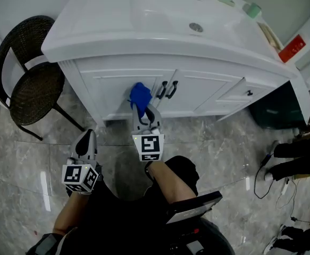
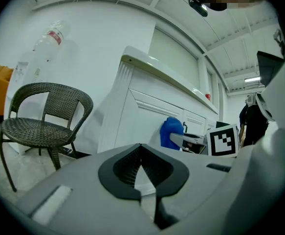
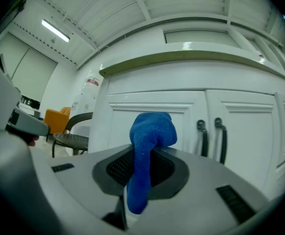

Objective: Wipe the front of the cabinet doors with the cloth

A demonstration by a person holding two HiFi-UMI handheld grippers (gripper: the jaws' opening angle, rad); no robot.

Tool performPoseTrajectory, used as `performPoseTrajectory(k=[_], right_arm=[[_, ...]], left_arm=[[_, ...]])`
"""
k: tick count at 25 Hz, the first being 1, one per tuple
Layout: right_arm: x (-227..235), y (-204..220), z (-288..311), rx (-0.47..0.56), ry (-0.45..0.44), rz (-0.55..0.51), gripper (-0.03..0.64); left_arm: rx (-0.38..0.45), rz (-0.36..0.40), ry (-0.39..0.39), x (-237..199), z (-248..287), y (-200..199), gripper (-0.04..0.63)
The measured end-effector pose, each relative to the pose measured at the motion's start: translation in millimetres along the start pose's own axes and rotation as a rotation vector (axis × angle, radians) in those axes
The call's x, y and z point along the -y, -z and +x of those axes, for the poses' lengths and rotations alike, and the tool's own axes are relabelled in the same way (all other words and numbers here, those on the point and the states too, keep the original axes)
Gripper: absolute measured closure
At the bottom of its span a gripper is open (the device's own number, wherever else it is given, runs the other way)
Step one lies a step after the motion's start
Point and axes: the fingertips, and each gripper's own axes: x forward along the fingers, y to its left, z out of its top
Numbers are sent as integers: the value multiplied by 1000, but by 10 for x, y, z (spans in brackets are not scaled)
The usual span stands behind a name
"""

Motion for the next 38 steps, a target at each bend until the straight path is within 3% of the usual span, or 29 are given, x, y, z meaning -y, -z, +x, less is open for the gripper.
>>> performPoseTrajectory(k=[5,9,14,19,29,34,38], right_arm=[[-844,-51,198,34,-224,-12,568],[-1380,42,433,57,-354,-15,568],[-1646,241,666,14,-406,-37,568],[-1324,367,713,-27,-324,-29,568],[112,946,230,-176,-3,-35,568],[762,1210,-156,-268,175,66,568],[1058,1414,-377,-307,271,157,568]], left_arm=[[-4,-5,-71,-211,-159,24,592],[-7,5,-151,-407,-355,17,592],[-2,34,-241,-602,-574,-70,592],[-6,34,-238,-611,-551,-83,592],[-1,17,-35,-50,-5,5,592],[-21,15,55,181,161,67,592],[-17,8,82,273,211,113,592]])
